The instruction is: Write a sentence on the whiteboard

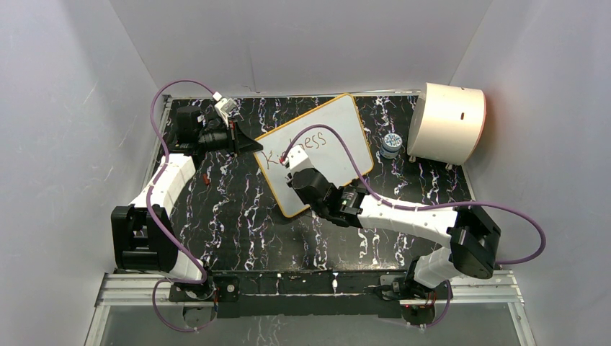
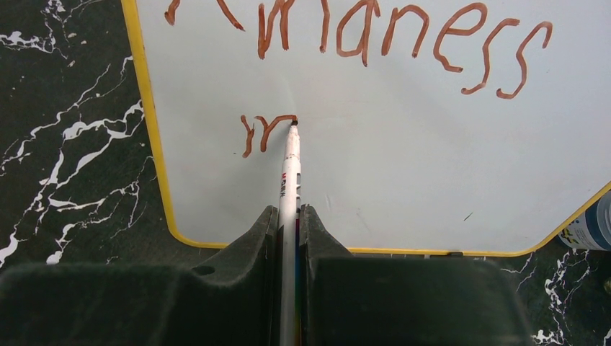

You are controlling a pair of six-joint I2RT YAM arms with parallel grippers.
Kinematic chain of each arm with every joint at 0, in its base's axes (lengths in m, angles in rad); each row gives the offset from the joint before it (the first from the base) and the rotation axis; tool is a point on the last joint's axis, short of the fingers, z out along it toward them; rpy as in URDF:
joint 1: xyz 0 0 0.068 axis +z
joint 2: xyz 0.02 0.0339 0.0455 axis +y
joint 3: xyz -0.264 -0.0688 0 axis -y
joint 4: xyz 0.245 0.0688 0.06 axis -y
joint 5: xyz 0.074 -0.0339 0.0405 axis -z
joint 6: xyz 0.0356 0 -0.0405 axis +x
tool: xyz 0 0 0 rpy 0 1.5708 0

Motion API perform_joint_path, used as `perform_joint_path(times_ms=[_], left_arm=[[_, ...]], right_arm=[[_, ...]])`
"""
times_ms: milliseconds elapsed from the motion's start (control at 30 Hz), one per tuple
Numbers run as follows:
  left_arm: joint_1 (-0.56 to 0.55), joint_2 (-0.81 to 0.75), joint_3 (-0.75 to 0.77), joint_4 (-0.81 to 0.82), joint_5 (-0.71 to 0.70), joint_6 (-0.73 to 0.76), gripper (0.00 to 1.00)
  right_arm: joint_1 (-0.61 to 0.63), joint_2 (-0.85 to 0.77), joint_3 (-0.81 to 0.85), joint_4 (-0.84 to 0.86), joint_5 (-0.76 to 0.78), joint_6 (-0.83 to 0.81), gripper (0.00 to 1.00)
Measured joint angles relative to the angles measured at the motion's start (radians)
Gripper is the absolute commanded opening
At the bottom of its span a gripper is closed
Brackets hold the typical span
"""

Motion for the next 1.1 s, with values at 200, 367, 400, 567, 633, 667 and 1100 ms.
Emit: perform_joint_path(times_ms=[200, 367, 400, 567, 633, 667, 1100], left_arm=[[0.0, 0.0, 0.0, 0.0, -0.001, 0.0, 0.0], [0.0, 0.0, 0.0, 0.0, -0.004, 0.0, 0.0], [0.0, 0.0, 0.0, 0.0, -0.004, 0.0, 0.0], [0.0, 0.0, 0.0, 0.0, -0.004, 0.0, 0.0], [0.0, 0.0, 0.0, 0.0, -0.004, 0.0, 0.0], [0.0, 0.0, 0.0, 0.0, -0.003, 0.0, 0.0], [0.0, 0.0, 0.0, 0.0, -0.002, 0.0, 0.0]], right_arm=[[0.0, 0.0, -0.002, -0.029, -0.008, 0.011, 0.0], [0.0, -0.002, -0.015, -0.047, -0.018, 0.023, 0.0], [0.0, -0.003, -0.015, -0.053, -0.02, 0.023, 0.0], [0.0, -0.003, -0.016, -0.07, -0.027, 0.025, 0.0], [0.0, -0.004, -0.016, -0.07, -0.027, 0.025, 0.0], [0.0, -0.005, -0.016, -0.07, -0.027, 0.025, 0.0], [-0.008, -0.087, -0.032, -0.046, -0.018, 0.006, 0.0]])
